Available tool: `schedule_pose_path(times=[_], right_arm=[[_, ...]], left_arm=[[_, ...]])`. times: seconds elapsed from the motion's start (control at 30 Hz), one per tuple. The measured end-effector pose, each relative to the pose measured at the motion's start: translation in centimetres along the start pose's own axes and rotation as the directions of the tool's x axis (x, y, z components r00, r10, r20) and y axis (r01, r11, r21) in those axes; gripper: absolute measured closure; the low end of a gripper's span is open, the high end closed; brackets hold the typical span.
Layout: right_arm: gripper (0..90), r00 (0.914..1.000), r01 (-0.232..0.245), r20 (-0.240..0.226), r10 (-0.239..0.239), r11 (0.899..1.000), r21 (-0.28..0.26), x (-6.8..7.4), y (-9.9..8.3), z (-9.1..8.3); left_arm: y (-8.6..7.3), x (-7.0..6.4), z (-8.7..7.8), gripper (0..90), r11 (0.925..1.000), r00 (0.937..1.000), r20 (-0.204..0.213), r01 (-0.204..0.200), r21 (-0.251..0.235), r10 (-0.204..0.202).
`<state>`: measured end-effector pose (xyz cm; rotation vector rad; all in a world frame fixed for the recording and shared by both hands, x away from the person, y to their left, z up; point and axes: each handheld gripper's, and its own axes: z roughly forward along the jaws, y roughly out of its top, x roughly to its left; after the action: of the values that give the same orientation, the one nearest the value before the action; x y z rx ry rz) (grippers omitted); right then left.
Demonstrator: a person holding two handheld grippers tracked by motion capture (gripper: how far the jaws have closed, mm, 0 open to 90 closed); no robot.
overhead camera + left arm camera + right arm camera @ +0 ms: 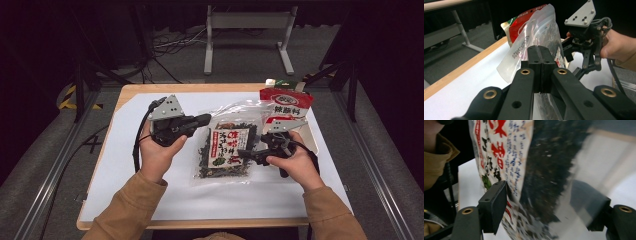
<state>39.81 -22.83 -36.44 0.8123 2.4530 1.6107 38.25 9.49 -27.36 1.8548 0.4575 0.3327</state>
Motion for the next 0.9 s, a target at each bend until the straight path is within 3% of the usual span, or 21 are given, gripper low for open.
schedule_pose_path(times=[0.27,0.5,0.9], right_arm=[[42.8,0.9965,0.035,-0.076,-0.034,0.999,-0.001,0.3,0.2,0.7],[57.0,0.9921,0.072,-0.102,-0.072,0.997,-0.004,0.5,0.2,0.2],[67.8,0.982,0.107,-0.156,-0.106,0.994,0.0,1.0,0.6,-0.2]], left_arm=[[-0.1,0.2,-0.3,89.8,0.9999,1.0,0.003,0.009,-0.008,-0.009],[-0.2,0.4,-0.5,89.7,0.9996,0.9998,0.003,0.021,-0.017,-0.021],[-0.5,0.6,-1.1,89.3,0.9988,0.9991,0.011,0.041,-0.029,-0.04]])
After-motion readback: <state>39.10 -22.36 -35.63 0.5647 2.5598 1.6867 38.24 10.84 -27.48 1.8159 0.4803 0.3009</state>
